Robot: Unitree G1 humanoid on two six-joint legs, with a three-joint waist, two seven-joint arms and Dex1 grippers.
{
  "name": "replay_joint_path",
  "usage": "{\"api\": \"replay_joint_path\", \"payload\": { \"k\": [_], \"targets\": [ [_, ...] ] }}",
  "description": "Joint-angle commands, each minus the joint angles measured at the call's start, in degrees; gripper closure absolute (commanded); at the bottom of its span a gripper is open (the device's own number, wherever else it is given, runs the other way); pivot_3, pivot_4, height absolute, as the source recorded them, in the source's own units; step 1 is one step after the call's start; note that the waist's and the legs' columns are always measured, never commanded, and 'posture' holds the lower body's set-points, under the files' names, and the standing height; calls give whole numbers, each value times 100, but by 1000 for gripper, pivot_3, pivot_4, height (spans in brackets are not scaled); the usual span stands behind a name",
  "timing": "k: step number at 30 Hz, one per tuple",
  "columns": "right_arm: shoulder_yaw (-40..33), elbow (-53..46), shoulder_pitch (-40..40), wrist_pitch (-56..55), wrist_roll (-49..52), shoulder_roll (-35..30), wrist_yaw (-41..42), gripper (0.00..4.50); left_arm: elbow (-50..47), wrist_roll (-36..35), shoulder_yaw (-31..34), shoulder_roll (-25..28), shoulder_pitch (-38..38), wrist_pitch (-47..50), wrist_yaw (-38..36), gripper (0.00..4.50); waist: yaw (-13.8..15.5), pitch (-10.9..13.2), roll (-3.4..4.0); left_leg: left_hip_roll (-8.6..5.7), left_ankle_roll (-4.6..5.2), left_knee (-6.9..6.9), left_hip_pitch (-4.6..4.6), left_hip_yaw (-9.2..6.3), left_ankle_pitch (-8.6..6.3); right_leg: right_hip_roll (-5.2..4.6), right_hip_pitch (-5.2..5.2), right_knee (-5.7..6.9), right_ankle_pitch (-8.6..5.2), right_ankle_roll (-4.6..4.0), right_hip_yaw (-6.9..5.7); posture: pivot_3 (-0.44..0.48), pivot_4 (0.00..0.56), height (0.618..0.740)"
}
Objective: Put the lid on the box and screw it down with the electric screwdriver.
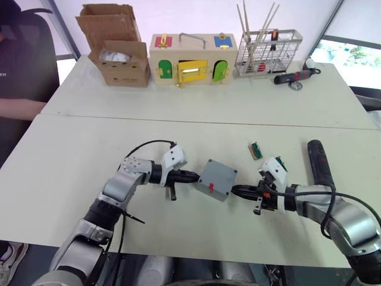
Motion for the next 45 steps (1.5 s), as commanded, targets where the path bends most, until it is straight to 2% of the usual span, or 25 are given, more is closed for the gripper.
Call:
{"api": "replay_joint_path", "payload": {
  "k": [1,8,20,26,32,37,40,42,45],
  "targets": [
    [51,55,-241,-312,-95,168,134,4476,-375,-151,-99,-86,53,66,-85,4500,0,0,1,0,0,0,0,0,0,0,-1,0,0,0,0,0,150,740],
    [39,343,-434,-579,-405,419,151,4476,-517,-173,-95,-54,132,184,-130,4500,1,0,1,0,-2,0,0,1,1,0,-4,4,0,0,0,0,150,740],
    [-41,320,-442,-496,-457,515,167,4476,-136,-35,-8,-181,-78,19,40,4500,6,0,1,0,-3,0,0,2,2,0,-4,4,0,0,0,0,150,740],
    [-390,128,-283,-363,-406,196,214,4476,-47,-161,388,-4,-225,-14,154,4500,5,2,3,0,-3,0,-1,2,2,0,-5,4,0,0,0,0,150,740],
    [-936,-224,-174,22,-206,-179,198,4476,-723,-868,1191,300,-421,559,237,4500,-6,3,4,0,-39,1,-30,2,22,0,-42,16,1,0,-1,0,150,740],
    [-1796,-396,129,432,44,-240,-50,4476,-2064,-1610,1419,756,-237,1405,143,4500,8,3,4,0,-41,1,-50,1,24,-1,-54,15,1,0,3,0,150,740],
    [-2311,-563,470,665,226,-172,-219,3654,-2699,-1957,1430,979,-44,1701,148,4500,14,3,5,0,-42,3,-53,1,24,-2,-54,13,1,0,3,0,150,740],
    [-2483,-705,526,736,262,-141,-387,2554,-3022,-2111,1356,1092,64,1797,127,4500,6,3,5,0,-41,3,-53,1,24,-2,-54,14,1,0,3,0,150,740],
    [-2694,-772,417,943,255,-73,-765,1266,-3236,-2127,1132,1116,122,1756,149,4500,-9,3,7,0,-39,3,-51,1,22,-1,-55,17,3,-4,6,0,150,740]
  ]
}}
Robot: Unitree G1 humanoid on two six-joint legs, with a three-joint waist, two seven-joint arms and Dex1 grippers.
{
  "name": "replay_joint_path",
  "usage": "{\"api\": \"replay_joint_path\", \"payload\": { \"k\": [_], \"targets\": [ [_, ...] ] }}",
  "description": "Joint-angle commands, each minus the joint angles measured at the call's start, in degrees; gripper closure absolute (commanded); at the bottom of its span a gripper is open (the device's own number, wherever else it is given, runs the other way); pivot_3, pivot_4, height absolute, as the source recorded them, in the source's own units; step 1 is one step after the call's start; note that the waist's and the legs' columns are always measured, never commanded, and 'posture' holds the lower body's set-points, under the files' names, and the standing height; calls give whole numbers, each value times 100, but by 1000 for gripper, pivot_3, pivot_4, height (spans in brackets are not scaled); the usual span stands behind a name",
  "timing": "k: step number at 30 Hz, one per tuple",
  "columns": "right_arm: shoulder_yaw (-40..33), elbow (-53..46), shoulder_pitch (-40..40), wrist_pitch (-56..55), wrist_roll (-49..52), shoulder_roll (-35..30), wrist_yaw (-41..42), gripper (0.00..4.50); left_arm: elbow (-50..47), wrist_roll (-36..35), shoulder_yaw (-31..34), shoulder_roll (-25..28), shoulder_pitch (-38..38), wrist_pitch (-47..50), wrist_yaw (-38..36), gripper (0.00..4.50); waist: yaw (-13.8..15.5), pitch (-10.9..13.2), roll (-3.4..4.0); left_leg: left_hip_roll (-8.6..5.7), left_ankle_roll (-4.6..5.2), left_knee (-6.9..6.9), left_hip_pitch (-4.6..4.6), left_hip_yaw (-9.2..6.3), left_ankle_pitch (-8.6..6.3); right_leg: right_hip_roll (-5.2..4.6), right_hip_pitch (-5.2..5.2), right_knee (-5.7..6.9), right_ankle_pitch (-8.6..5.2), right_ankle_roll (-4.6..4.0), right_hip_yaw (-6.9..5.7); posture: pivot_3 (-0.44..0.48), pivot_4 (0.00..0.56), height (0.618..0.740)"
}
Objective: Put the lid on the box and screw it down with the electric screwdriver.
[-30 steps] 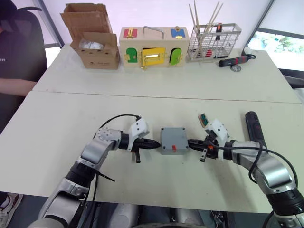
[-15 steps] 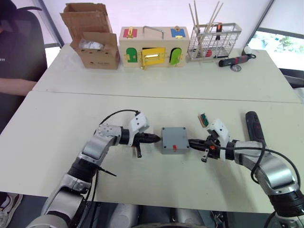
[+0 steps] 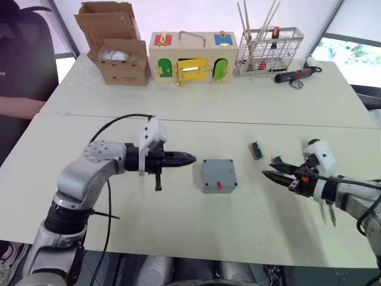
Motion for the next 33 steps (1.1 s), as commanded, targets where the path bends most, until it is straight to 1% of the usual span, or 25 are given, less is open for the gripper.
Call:
{"api": "replay_joint_path", "payload": {
  "k": [1,3,5,8,10,15,16,17,18,21,23,26,33],
  "targets": [
    [-406,-242,-155,189,30,58,-489,939,-397,-106,-190,25,-10,-66,11,4500,3,0,1,0,7,0,1,0,-4,1,1,0,1,-1,0,0,150,740],
    [-521,-241,-85,318,44,116,-681,404,-439,-62,-321,30,-11,-137,9,4500,17,-1,1,0,10,0,4,0,-5,1,3,1,1,-2,-1,0,150,740],
    [-622,-343,40,508,178,252,-848,19,-419,136,-533,61,-32,-315,-3,4500,37,-1,1,0,5,0,2,-1,-2,1,3,0,1,-2,-3,0,150,740],
    [-832,-463,37,822,448,716,-1296,19,-368,424,-812,142,-49,-620,-79,4500,15,0,1,0,-10,0,0,0,6,1,3,-3,1,-2,-1,0,150,740],
    [-910,-421,41,816,451,955,-1520,19,-332,503,-903,155,-75,-738,-113,4500,5,-1,4,0,-10,0,0,3,6,2,0,-1,1,-2,2,0,150,740],
    [-514,-358,265,185,-47,1092,-1683,19,-236,578,-974,162,-193,-861,-201,4500,9,-1,7,0,-8,0,1,3,5,4,0,0,1,-2,2,0,150,740],
    [-464,-300,261,52,-110,1135,-1710,513,-222,579,-975,159,-204,-867,-208,4500,6,-1,7,0,-9,0,1,3,6,4,0,0,1,-2,1,0,150,740],
    [-416,-240,260,-74,-178,1165,-1726,764,-210,579,-977,158,-211,-873,-212,4500,5,-1,7,0,-9,0,1,3,6,4,1,0,1,-2,1,0,150,740],
    [-376,-158,245,-192,-258,1197,-1754,1130,-200,584,-980,162,-216,-873,-212,4500,4,-1,8,0,-9,0,1,4,6,5,0,0,1,-2,1,0,150,740],
    [-284,71,200,-448,-410,1228,-1789,1835,-182,599,-983,196,-216,-879,-221,4500,3,-1,8,0,-10,0,1,5,7,6,0,0,1,-1,-1,0,150,740],
    [-174,242,217,-738,-633,1177,-1781,2402,-186,620,-992,218,-201,-868,-225,4500,1,-1,8,0,-10,0,1,5,7,7,0,1,1,-2,-2,0,150,740],
    [-64,428,170,-1043,-880,1167,-1814,2402,-206,764,-1088,273,-153,-944,-213,4500,-15,-1,8,0,-11,0,2,6,7,8,0,1,1,-2,-3,0,150,740],
    [-49,671,107,-1117,-936,1173,-1767,2402,-281,894,-1182,310,-27,-1020,-129,4500,-44,-1,8,1,-12,0,2,5,8,8,-1,5,1,-1,-3,0,150,740]
  ]
}}
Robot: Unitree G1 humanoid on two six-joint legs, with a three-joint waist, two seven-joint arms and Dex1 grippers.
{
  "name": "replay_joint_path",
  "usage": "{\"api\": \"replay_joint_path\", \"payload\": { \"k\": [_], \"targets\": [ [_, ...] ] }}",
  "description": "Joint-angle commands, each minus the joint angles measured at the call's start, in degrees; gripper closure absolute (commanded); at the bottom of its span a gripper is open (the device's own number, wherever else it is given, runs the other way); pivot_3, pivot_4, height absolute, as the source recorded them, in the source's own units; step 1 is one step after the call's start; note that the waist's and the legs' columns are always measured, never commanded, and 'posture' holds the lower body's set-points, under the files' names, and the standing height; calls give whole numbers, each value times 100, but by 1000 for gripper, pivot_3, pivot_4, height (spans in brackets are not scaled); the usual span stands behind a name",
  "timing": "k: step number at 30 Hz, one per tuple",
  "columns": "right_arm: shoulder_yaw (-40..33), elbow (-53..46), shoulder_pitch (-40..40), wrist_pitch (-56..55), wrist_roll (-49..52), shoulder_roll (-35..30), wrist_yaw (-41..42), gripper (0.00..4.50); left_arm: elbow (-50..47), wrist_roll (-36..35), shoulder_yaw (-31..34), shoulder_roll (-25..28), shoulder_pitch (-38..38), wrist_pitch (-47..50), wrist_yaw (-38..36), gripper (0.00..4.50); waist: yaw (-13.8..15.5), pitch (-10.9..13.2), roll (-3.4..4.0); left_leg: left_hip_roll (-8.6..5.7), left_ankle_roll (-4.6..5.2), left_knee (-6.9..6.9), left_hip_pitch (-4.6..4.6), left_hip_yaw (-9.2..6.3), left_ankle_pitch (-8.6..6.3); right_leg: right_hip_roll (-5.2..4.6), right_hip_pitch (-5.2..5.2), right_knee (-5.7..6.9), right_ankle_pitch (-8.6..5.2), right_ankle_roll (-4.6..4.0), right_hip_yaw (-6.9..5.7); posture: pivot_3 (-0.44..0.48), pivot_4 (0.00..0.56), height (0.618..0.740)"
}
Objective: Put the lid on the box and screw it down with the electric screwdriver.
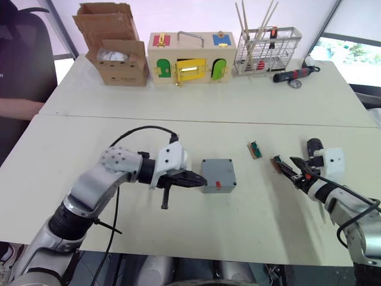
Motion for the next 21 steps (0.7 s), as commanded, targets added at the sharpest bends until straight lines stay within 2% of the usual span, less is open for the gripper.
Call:
{"api": "replay_joint_path", "payload": {
  "k": [1,3,6,8,9,21],
  "targets": [
    [-78,32,-74,-125,-49,-16,1,2402,-176,150,-77,65,38,-180,23,4500,-4,0,0,0,0,0,0,0,0,0,0,1,0,0,0,0,150,740],
    [-110,82,-93,-139,-34,-19,33,2402,-183,184,-109,29,63,-184,52,4500,-12,0,0,0,0,0,0,0,0,0,0,1,0,0,0,0,150,740],
    [-110,83,-78,-142,-21,-20,61,3183,-173,198,-135,4,70,-211,67,4500,-29,0,0,0,0,0,0,0,0,0,0,2,0,0,0,0,150,740],
    [-94,82,-74,-149,-29,-5,62,4188,-146,206,-148,-11,60,-230,75,4500,-69,0,0,0,0,0,0,-1,0,0,0,3,0,0,0,0,150,740],
    [-87,83,-73,-153,-34,4,60,4437,-137,211,-151,-16,58,-237,76,4500,-82,0,0,0,0,0,0,0,0,0,0,4,0,0,0,0,150,740],
    [-96,-13,-23,-154,-5,108,52,4437,-110,238,-130,19,166,-298,57,4500,-85,0,1,1,0,0,2,0,0,1,0,8,0,0,0,0,150,740]
  ]
}}
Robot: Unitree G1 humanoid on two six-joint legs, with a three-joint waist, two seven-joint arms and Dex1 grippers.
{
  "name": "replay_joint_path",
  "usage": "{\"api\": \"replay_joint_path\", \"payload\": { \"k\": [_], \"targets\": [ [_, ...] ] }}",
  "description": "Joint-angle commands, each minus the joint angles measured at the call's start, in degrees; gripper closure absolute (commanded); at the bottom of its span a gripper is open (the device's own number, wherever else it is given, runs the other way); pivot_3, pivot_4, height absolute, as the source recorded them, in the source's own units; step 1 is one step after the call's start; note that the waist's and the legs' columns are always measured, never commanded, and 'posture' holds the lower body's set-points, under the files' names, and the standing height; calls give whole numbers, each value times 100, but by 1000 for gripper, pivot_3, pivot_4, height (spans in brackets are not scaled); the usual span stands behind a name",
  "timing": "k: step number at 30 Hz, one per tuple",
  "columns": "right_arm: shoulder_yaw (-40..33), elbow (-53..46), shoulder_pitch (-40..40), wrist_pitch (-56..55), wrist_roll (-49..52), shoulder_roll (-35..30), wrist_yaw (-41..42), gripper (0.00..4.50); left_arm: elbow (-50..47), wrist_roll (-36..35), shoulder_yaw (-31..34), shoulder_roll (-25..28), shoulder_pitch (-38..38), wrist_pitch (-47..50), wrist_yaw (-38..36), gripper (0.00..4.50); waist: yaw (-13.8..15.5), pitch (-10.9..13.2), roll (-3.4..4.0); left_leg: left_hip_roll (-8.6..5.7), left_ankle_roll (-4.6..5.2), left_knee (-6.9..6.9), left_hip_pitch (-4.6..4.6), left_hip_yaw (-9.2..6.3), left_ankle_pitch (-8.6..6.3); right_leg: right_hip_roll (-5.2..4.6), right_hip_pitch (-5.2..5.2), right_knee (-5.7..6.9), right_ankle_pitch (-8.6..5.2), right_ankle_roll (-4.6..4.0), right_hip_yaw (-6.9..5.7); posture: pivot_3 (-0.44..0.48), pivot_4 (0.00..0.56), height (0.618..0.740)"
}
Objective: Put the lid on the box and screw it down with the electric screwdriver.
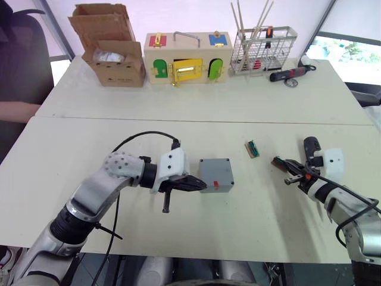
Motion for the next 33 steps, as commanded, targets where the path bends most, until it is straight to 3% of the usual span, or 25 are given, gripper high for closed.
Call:
{"api": "replay_joint_path", "payload": {
  "k": [1,14,20,25,33],
  "targets": [
    [-124,-225,-2,-47,98,50,-4,4437,-101,17,47,25,47,-161,-3,4500,-1,0,0,0,0,0,0,0,0,0,0,1,0,0,0,0,150,740],
    [-433,-715,20,102,498,110,-97,4437,174,23,54,-7,-16,-278,-92,4500,-1,0,1,0,0,0,1,0,0,0,0,2,0,0,0,0,150,740],
    [-494,-1279,-337,281,851,-323,245,4437,442,-160,350,73,-67,-221,-145,4500,-6,0,3,0,0,0,1,1,0,1,-2,3,0,0,0,0,150,740],
    [143,-1677,-900,741,1390,-757,773,4437,601,-251,549,215,-134,-207,-285,4500,-26,0,2,5,9,1,4,0,-5,3,-3,10,0,0,-1,0,150,740],
    [1219,-1576,-1356,648,1164,-715,930,4437,418,-369,712,233,-64,32,-98,4500,3,0,2,3,16,8,2,0,-9,-1,-1,10,0,0,-2,0,150,740]
  ]
}}
